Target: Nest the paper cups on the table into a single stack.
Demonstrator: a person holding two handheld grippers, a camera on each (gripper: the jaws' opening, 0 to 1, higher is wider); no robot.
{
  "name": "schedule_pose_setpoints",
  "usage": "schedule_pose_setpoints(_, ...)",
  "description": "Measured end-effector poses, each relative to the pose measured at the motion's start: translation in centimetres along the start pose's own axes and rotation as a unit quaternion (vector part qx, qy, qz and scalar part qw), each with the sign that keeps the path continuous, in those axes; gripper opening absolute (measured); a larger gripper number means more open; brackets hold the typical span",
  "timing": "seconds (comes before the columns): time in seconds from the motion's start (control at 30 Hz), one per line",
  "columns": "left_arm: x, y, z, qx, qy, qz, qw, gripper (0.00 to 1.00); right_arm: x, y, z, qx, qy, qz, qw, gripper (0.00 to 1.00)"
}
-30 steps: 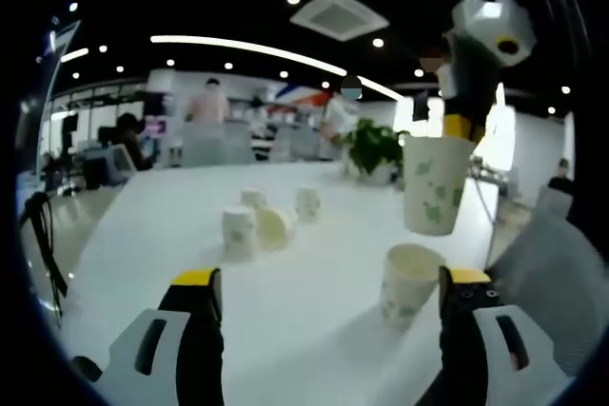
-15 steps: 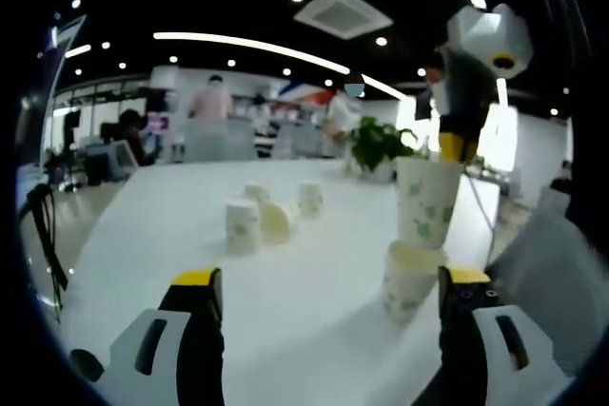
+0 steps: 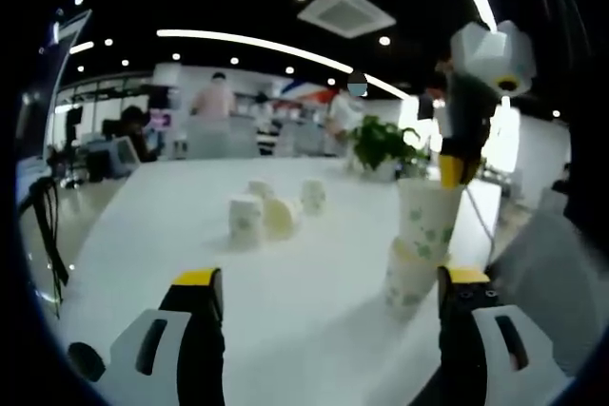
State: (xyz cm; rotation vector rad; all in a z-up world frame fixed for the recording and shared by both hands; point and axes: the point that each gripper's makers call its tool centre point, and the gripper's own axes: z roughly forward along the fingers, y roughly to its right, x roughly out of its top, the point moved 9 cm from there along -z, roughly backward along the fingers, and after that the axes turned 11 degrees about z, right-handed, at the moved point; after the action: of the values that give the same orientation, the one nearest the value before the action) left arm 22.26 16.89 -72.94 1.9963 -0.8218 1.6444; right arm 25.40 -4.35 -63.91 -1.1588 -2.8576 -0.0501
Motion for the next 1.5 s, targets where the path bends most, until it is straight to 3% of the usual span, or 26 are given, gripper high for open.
schedule_pose_setpoints(0.57,-0.6,-0.3,-0.1,0.006,-0.004,-0.01,0.9999,0.92,0.4,0.6,2.9,0.008,0.012,-0.007,0.9999,0.0)
schedule_pose_setpoints(1.13,-1.1,-0.3,-0.2,0.008,-0.008,-0.014,0.9998,0.92,0.2,0.6,4.4,0.007,0.008,-0.052,0.9986,0.0)
schedule_pose_setpoints(1.5,-1.1,-0.3,-0.3,0.011,-0.006,-0.013,0.9998,0.92,0.4,0.4,4.4,0.004,0.016,-0.048,0.9987,0.11)
